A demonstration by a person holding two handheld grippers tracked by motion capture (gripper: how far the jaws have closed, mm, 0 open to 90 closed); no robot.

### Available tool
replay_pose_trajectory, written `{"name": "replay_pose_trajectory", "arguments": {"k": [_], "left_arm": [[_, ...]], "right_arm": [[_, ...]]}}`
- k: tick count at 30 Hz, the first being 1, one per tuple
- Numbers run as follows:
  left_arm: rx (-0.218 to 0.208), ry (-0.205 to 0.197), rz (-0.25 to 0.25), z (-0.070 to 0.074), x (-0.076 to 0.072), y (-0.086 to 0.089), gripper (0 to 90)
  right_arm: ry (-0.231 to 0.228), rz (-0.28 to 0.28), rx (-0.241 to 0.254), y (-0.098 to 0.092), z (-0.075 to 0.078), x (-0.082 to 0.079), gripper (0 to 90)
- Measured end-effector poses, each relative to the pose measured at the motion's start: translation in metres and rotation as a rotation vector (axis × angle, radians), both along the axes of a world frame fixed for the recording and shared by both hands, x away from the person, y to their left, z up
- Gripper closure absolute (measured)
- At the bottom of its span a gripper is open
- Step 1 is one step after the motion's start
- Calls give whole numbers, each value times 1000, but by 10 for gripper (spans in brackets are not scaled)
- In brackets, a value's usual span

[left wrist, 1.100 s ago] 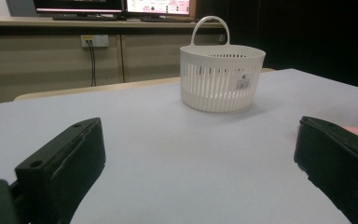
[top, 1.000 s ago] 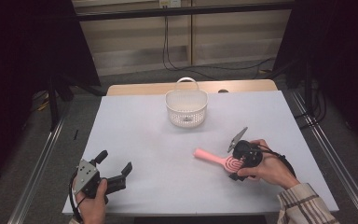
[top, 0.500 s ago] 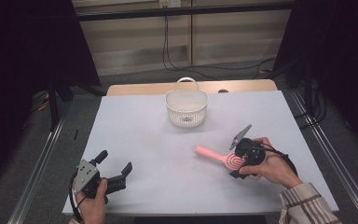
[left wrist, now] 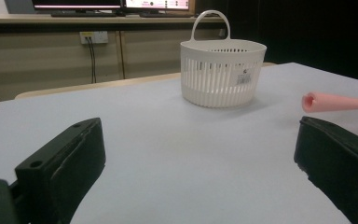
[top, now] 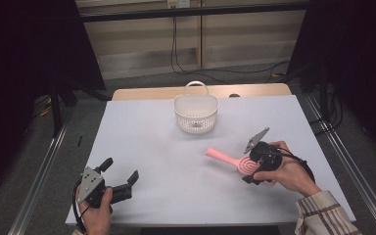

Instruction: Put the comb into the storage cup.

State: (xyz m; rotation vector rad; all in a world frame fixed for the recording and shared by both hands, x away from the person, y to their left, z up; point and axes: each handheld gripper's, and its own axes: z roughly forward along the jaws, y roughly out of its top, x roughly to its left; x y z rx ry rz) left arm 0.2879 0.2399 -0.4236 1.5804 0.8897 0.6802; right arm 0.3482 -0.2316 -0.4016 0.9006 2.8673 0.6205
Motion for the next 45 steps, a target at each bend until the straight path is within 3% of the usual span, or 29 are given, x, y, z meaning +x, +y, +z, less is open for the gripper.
{"name": "replay_pose_trajectory", "arguments": {"k": [7, 10, 12, 16, 21, 25, 28, 30, 34, 41, 45], "left_arm": [[-15, 6, -18, 2, 1, -1, 20], [42, -29, -23, 6, -1, -7, 21], [25, -24, -48, 8, -2, -9, 21], [30, -8, -47, 8, -2, -12, 26], [16, 15, -92, 7, 2, -15, 29], [53, 57, -143, 8, 7, -18, 54], [61, 56, -161, 7, 9, -20, 55], [63, 66, -191, 8, 10, -22, 56], [66, 127, -284, 9, 11, -28, 54], [93, 99, -337, 14, 15, -37, 35], [135, 96, -361, 16, 18, -46, 43]], "right_arm": [[-18, -7, 15, -2, 5, -1, 194], [-28, -13, 23, -2, 7, -1, 194], [-34, -13, 27, -2, 10, -1, 194], [-47, -6, 32, -2, 14, -1, 194], [-58, 16, 42, 1, 18, -2, 194], [-72, 21, 56, 5, 22, -3, 194], [-71, 32, 60, 10, 23, -3, 194], [-68, 36, 61, 13, 23, -3, 194], [-84, 37, 72, 16, 27, -2, 194], [-81, 44, 80, 21, 28, 2, 194], [-71, 64, 80, 27, 28, 5, 194]]}}
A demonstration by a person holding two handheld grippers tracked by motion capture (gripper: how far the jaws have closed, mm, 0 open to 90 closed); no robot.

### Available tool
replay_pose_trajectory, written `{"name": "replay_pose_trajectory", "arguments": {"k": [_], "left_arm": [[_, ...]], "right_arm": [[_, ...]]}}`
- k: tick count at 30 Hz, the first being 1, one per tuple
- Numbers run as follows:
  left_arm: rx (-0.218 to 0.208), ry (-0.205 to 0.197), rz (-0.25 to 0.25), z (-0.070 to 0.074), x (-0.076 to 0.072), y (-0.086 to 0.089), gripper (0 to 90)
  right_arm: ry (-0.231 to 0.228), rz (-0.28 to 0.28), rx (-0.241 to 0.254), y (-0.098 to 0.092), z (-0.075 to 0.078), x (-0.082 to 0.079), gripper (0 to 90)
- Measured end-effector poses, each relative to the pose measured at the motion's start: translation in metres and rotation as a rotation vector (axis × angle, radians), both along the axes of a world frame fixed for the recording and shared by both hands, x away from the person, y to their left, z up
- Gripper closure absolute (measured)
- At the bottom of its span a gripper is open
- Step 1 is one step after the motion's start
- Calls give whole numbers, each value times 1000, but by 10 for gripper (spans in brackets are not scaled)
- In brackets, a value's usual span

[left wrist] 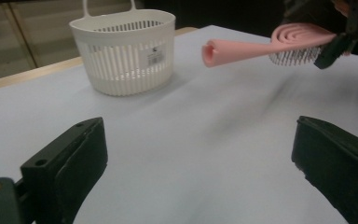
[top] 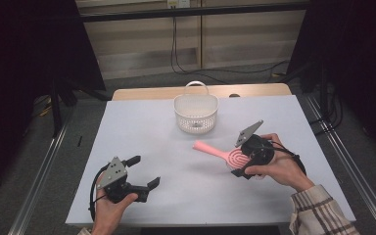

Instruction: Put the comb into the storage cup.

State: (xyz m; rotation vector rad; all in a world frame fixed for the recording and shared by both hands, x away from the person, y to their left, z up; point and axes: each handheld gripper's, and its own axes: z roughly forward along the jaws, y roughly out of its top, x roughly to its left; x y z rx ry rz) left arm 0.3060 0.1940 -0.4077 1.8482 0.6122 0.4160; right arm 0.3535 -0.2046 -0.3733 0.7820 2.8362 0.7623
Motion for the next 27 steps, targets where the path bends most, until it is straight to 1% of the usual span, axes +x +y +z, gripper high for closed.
{"name": "replay_pose_trajectory", "arguments": {"k": [2, 4, 5, 6, 7, 8, 10, 11, 12, 13, 14, 15, 17, 19, 21, 23, 25, 27], "left_arm": [[18, -10, -15, 1, 2, -3, 34], [11, 4, -28, 3, 4, -7, 33], [17, 19, -47, 5, 5, -10, 31], [14, 13, -61, 7, 5, -13, 31], [28, -7, -66, 8, 5, -15, 30], [37, -10, -76, 10, 5, -18, 27], [67, -25, -84, 14, 5, -24, 26], [73, -38, -90, 15, 5, -27, 29], [79, -42, -96, 16, 5, -28, 26], [94, -56, -99, 18, 6, -31, 28], [101, -68, -97, 18, 5, -33, 34], [118, -82, -105, 18, 6, -35, 28], [118, -72, -113, 16, 7, -38, 34], [127, -71, -117, 14, 8, -42, 29], [157, -89, -119, 12, 8, -45, 30], [174, -93, -125, 13, 9, -47, 28], [214, -122, -120, 15, 9, -49, 28], [256, -163, -120, 17, 9, -53, 29]], "right_arm": [[-5, 3, 0, 3, 2, 1, 194], [-8, 15, 8, 5, 3, 2, 194], [-6, 22, 4, 6, 4, 2, 194], [-5, 29, 7, 7, 5, 2, 194], [-6, 33, 8, 9, 6, 2, 194], [-8, 47, 7, 11, 7, 2, 194], [-29, 52, 10, 15, 8, 1, 194], [-19, 62, 17, 17, 9, 1, 194], [-21, 67, 13, 19, 9, 1, 194], [-19, 65, 10, 20, 9, 1, 194], [-18, 71, 13, 21, 9, 2, 194], [-16, 74, 13, 22, 10, 2, 194], [-14, 83, 10, 24, 10, 2, 194], [-8, 87, 11, 25, 10, 2, 194], [-4, 91, 6, 27, 9, 2, 194], [-2, 96, 1, 29, 9, 2, 194], [1, 104, 1, 31, 9, 2, 194], [0, 104, -3, 32, 10, 2, 194]]}}
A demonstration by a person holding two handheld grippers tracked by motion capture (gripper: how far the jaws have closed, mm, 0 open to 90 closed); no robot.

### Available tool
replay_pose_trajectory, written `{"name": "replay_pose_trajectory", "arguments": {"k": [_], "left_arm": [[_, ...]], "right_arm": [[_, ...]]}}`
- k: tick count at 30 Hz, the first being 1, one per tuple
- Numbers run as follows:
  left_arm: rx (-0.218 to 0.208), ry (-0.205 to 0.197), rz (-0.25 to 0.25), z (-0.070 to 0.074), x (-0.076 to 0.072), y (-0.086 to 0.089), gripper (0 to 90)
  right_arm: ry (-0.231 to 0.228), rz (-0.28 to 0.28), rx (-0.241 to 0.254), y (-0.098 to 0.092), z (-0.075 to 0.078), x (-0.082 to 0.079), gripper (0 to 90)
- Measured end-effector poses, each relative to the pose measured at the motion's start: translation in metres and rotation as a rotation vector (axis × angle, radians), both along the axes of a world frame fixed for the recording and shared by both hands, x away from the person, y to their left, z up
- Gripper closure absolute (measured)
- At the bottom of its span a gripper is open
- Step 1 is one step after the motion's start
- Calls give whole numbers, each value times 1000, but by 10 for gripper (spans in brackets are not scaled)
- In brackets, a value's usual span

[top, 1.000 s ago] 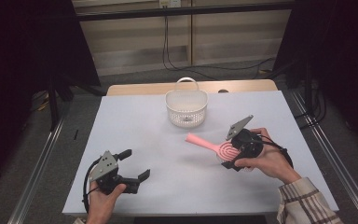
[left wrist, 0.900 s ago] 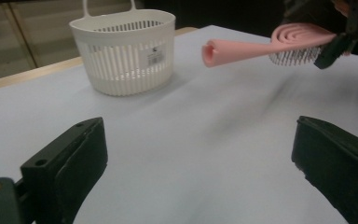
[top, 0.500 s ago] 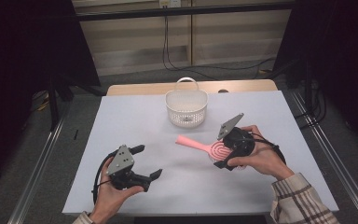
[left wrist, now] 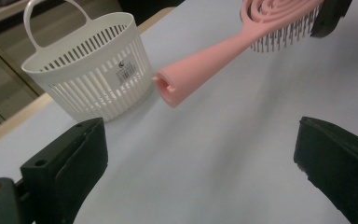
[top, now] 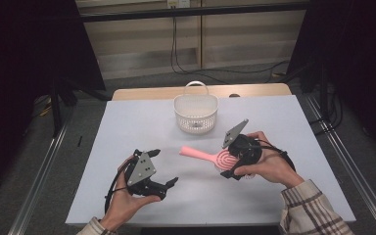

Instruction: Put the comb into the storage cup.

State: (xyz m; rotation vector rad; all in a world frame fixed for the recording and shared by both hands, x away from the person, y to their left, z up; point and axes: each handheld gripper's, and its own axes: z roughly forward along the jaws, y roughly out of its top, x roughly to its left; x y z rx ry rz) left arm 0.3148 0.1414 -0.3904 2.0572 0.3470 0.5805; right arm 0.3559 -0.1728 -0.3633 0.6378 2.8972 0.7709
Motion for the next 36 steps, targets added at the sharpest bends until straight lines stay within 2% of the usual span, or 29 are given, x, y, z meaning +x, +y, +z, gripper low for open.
{"name": "replay_pose_trajectory", "arguments": {"k": [4, 7, 9, 11, 12, 15, 16, 17, 23, 27, 29, 31, 32, 36], "left_arm": [[35, -37, -4, 2, 0, -8, 26], [68, -39, -29, -1, -2, -16, 29], [124, -81, -40, -2, -4, -22, 36], [146, -110, -42, -2, -5, -25, 37], [144, -113, -39, -1, -5, -26, 43], [168, -167, -27, 2, -5, -28, 48], [179, -188, -23, 4, -4, -29, 48], [200, -228, -21, 6, -4, -31, 48], [287, -347, -42, 3, -5, -41, 65], [297, -360, -34, 1, -5, -44, 61], [331, -400, -27, 2, -4, -45, 61], [367, -392, -18, 2, -2, -46, 66], [373, -402, -18, 2, -2, -47, 68], [441, -476, -23, -2, -3, -55, 71]], "right_arm": [[5, 14, -3, 3, 1, 1, 194], [6, 14, -7, 6, 2, 0, 194], [9, 21, -9, 7, 2, 0, 194], [8, 17, -14, 8, 2, 0, 194], [11, 18, -13, 9, 2, 0, 194], [-4, 12, -14, 10, 3, 0, 194], [-2, 14, -18, 11, 3, 0, 194], [1, 19, -15, 12, 3, 0, 194], [-1, 29, -20, 17, 5, 0, 194], [-8, 34, -22, 19, 6, 0, 194], [-8, 33, -24, 20, 6, 0, 194], [-8, 33, -21, 21, 7, 0, 194], [-7, 33, -24, 22, 7, 1, 194], [-3, 39, -32, 25, 7, 2, 194]]}}
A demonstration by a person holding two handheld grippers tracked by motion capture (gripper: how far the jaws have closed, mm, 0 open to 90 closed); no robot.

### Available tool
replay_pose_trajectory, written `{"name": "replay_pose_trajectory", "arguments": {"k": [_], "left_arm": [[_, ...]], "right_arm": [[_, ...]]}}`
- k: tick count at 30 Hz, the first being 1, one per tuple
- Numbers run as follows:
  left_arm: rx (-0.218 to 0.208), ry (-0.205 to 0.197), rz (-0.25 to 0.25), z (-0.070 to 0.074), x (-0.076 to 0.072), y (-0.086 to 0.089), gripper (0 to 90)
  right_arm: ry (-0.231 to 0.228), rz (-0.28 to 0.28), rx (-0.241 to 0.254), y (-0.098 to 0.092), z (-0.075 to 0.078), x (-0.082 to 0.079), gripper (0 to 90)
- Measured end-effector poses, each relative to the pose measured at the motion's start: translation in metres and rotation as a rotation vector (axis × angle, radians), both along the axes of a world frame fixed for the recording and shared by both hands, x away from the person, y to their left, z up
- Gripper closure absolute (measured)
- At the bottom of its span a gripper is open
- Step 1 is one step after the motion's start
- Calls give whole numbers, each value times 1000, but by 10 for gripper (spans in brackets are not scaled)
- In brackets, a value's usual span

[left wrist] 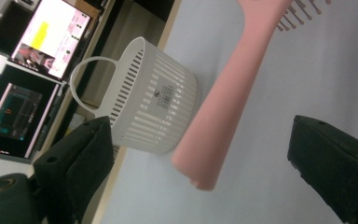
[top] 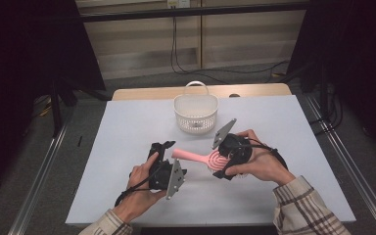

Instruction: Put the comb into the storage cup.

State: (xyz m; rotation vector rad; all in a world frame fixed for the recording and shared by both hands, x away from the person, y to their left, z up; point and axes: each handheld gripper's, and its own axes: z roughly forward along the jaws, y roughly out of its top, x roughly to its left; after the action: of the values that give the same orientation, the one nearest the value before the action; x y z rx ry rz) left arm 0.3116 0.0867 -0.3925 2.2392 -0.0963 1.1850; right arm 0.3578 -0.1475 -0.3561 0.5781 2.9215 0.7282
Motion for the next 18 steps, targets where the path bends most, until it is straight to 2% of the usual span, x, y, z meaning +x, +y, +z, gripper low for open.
{"name": "replay_pose_trajectory", "arguments": {"k": [2, 4, 8, 11, 13, 14, 15, 17, 18], "left_arm": [[22, -19, 2, -2, 0, -3, 72], [26, -27, 0, -2, 1, -4, 81], [65, -85, 21, -3, 0, -4, 94], [99, -87, 16, -5, 0, -6, 109], [101, -82, 5, -7, 0, -8, 117], [116, -105, 9, -8, 0, -9, 132], [128, -109, 8, -10, 0, -10, 131], [131, -97, 5, -11, 0, -11, 133], [141, -122, 9, -12, 0, -12, 136]], "right_arm": [[2, 1, -1, 2, 0, 0, 194], [2, 5, -2, 4, 1, 0, 194], [-5, 8, 7, 7, 3, 1, 194], [-2, 11, 4, 9, 4, 1, 194], [-2, 8, 1, 10, 4, 2, 194], [0, 7, -2, 10, 4, 2, 194], [4, 6, -3, 11, 4, 2, 194], [5, 3, -3, 11, 4, 2, 194], [4, 9, -4, 12, 4, 2, 194]]}}
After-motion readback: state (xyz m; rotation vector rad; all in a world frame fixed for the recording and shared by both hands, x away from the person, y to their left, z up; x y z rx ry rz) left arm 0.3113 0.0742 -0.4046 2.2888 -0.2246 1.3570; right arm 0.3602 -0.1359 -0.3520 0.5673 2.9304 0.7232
